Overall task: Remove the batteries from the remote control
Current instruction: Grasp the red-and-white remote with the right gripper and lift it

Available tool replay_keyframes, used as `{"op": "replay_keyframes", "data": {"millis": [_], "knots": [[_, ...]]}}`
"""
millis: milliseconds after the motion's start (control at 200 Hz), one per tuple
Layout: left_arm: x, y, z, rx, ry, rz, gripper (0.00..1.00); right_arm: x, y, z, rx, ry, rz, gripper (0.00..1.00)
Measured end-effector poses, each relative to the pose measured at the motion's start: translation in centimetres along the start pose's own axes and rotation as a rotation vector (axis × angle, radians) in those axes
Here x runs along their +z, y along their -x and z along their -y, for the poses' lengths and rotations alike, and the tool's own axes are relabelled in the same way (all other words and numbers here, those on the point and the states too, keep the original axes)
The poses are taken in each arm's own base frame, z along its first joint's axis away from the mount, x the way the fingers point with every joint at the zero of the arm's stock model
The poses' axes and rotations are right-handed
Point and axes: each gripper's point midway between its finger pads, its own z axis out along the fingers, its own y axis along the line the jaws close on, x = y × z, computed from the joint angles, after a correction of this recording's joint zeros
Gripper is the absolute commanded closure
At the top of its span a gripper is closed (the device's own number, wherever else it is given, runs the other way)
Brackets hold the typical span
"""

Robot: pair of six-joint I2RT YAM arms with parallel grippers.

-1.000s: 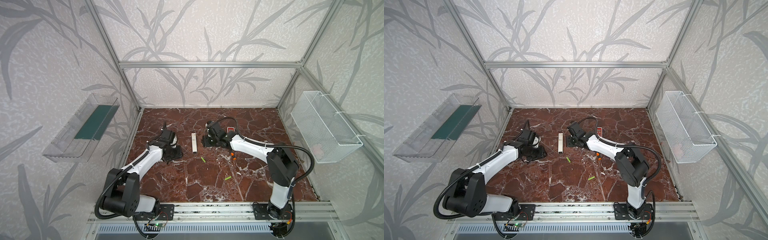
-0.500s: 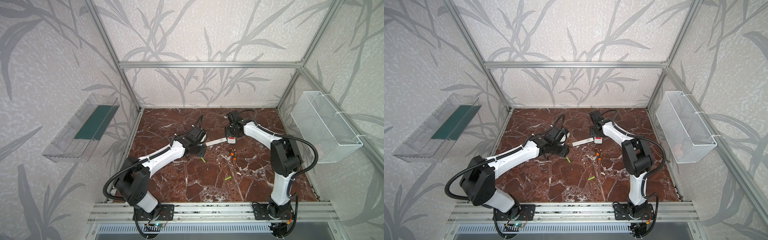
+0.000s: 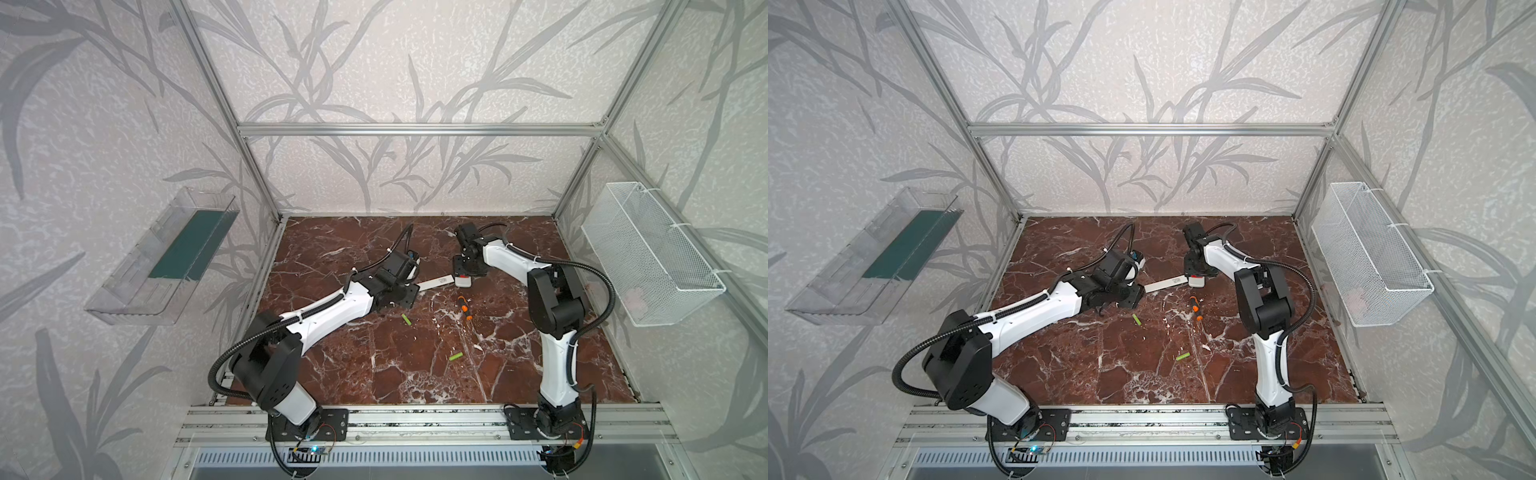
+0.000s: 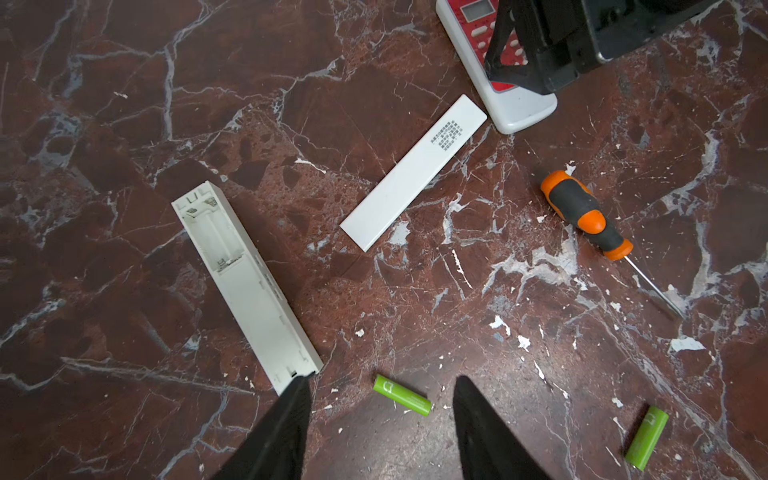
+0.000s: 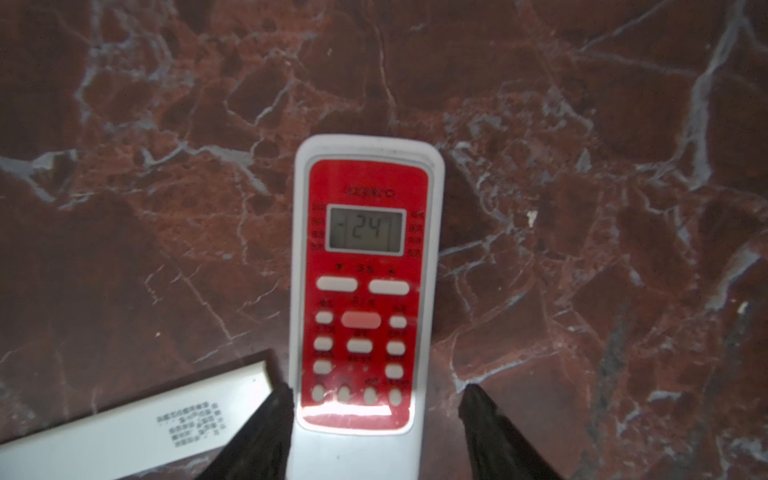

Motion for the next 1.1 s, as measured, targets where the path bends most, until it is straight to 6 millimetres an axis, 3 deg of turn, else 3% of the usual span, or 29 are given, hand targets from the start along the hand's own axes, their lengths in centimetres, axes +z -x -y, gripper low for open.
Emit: {"op": "replay_keyframes", "data": {"millis": [375,780,885,970,1100], "knots": [[0.9,-0.1,-0.3,0.001,0.019,-0.004,0.43,0.5,0.4,-0.4,0.010,0.033,0.003,0.36],[0.9,-0.2,-0.4,-0.010,0.028,-0.007,0.43,1.0,-0.4,-0.1,-0.011,0.019,-0.016,0.37],[0.9,-0.3,-0.5,-0.010,0.034,-0.013,0.42,1.1,-0.5,0.0,-0.012,0.020,-0.020,0.41],[0.9,-0.6,-0.7,-0.010,0.041,-0.021,0.42,1.2,-0.7,0.0,-0.013,0.017,-0.021,0.50],[0.9,-0.6,-1.0,-0.021,0.059,-0.022,0.31,1.1,-0.8,0.2,-0.022,0.017,-0.007,0.62]]}}
